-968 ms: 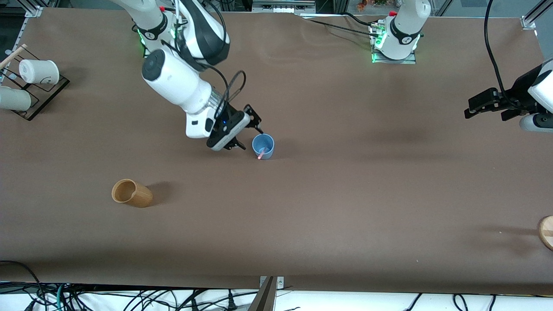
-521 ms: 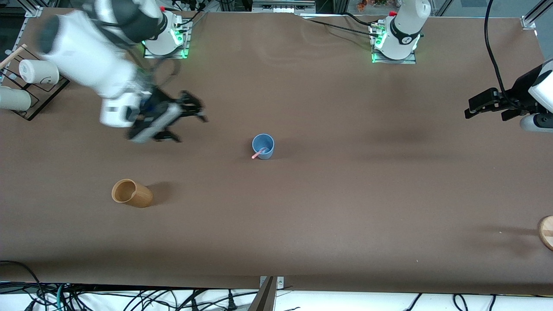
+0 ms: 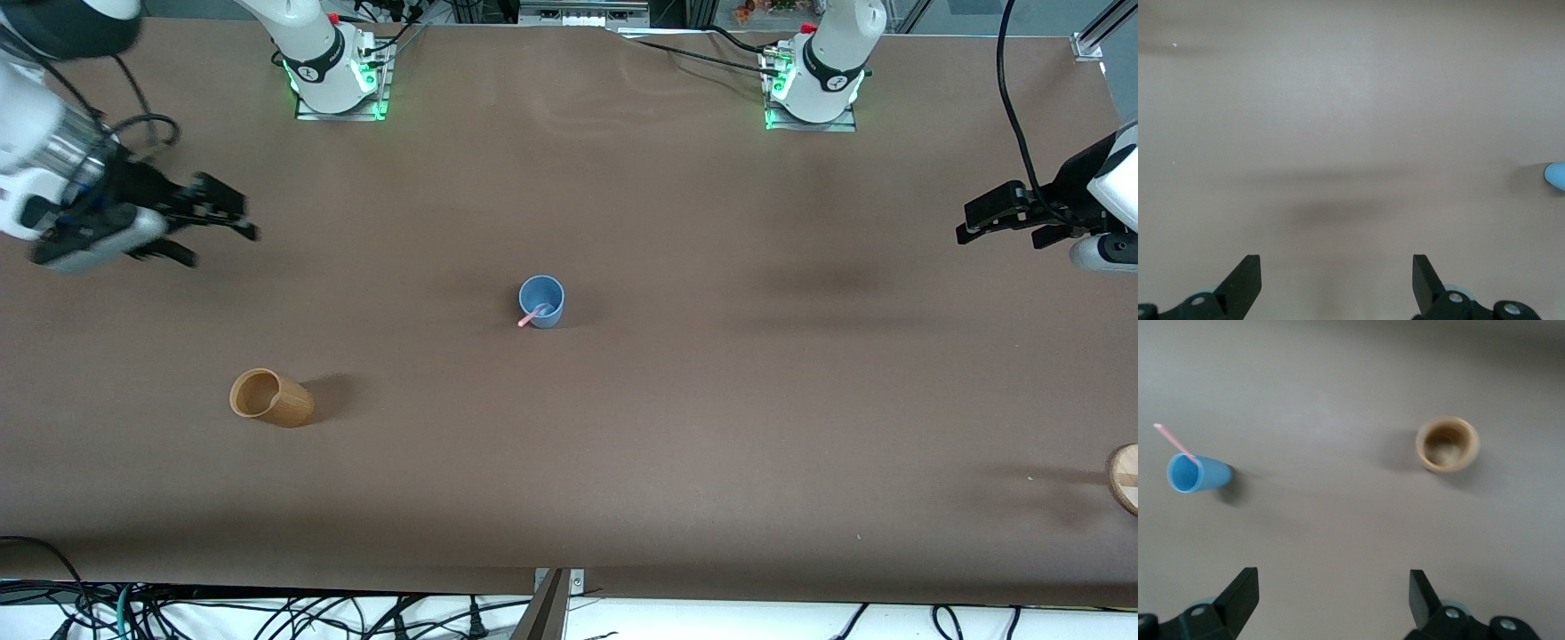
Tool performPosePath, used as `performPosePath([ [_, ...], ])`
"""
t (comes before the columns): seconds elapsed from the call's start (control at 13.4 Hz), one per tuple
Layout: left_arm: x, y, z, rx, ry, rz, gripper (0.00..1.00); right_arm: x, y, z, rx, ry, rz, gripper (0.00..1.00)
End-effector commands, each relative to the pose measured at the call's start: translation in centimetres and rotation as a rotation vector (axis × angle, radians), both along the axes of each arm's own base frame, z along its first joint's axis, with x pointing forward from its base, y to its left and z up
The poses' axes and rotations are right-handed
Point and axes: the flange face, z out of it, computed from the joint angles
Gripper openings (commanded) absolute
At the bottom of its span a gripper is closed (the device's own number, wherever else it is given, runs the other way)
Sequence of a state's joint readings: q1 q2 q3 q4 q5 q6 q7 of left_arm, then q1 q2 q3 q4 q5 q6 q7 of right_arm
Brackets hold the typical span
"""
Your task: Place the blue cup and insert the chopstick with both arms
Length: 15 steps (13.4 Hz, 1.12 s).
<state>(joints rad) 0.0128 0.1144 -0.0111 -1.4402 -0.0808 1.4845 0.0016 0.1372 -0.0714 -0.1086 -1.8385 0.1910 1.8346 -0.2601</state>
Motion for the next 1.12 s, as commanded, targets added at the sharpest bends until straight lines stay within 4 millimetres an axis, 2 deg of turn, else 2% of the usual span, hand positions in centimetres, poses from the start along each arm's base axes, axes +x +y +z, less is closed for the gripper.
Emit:
performPosePath([
  [0.0,-0.3,0.0,0.2,0.017,-0.005,-0.021,1.00,-0.6,-1.1,2.9,-0.114,0.035,-0.070,1.00],
  [0.15,-0.3,0.0,0.2,0.017,-0.005,-0.021,1.00,-1.0,-1.8,4.5,-0.167,0.072,-0.110,1.00],
  [0.37,-0.3,-0.1,0.2,0.017,-0.006,-0.022,1.00,-0.6,-2.5,6.4,-0.184,0.125,-0.158,1.00],
  [1.04,-0.3,-0.1,0.2,0.017,-0.006,-0.023,1.00,-0.1,-2.6,6.3,-0.169,0.120,-0.158,1.00],
])
